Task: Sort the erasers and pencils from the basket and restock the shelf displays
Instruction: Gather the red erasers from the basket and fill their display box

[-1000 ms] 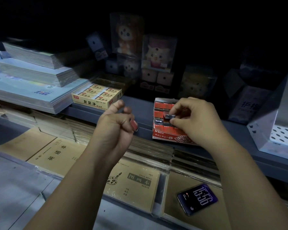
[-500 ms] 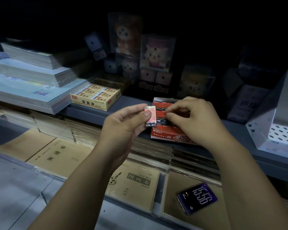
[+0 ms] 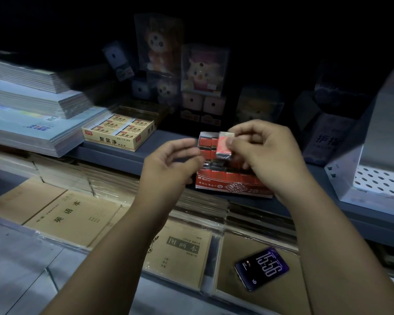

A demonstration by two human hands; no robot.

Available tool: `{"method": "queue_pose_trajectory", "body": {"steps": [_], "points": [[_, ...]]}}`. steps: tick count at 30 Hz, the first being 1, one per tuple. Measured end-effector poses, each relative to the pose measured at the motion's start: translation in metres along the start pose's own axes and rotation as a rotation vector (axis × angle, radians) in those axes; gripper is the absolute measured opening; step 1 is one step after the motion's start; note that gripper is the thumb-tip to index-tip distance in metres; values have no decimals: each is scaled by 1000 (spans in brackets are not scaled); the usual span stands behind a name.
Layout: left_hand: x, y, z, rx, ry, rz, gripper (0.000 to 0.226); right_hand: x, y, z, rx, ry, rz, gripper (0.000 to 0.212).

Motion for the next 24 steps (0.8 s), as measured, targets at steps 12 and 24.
{"method": "queue_pose_trajectory", "body": {"steps": [12,24], "points": [[8,-7,8,-93,21,247,30,-20,7,2,-28,-79,-436,14],[6,-4,13,-146,25,299,20,-23,4,-2,22,-100,-410,13]]}}
Point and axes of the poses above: each hand's wrist, its own z-axis towards the middle knuckle, its own y-axis out of the back of the hand, x = y × z, the point moved 8 cm from there along z, towards the middle knuckle, and after that the axes turned 5 degrees about x, right-handed, at the moved point
